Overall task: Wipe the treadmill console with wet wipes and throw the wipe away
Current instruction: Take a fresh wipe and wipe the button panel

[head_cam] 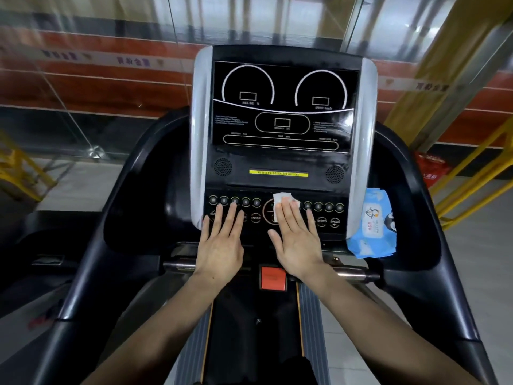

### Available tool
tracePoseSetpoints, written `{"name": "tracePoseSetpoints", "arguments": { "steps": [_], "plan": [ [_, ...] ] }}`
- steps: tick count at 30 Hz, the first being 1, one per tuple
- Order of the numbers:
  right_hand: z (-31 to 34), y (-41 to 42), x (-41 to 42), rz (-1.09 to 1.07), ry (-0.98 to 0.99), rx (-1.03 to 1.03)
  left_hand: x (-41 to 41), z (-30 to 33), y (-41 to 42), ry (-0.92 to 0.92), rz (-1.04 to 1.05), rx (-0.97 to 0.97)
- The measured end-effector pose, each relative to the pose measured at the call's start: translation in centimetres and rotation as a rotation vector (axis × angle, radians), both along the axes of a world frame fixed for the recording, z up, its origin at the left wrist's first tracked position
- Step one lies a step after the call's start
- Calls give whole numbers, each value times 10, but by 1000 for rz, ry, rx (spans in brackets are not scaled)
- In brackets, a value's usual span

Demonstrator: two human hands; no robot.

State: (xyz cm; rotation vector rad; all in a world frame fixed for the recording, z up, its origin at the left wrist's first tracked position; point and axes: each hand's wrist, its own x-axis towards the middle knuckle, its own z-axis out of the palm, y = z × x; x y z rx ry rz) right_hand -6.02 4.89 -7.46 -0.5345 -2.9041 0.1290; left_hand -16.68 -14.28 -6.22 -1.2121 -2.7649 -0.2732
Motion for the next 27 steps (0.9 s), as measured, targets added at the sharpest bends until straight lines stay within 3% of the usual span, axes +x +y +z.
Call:
{"name": "tracePoseSetpoints", "arguments": {
  "steps": [9, 15, 27],
  "plan": [
    [4, -64, -72, 126, -18, 68, -47, -2, -61, -33, 77, 7],
    [6, -98, -109, 208, -32, 109, -70, -2, -84, 0, 2, -51],
    [3, -89, -83, 302, -25, 246, -58, 7, -77, -20, -30, -50]
  ]
}}
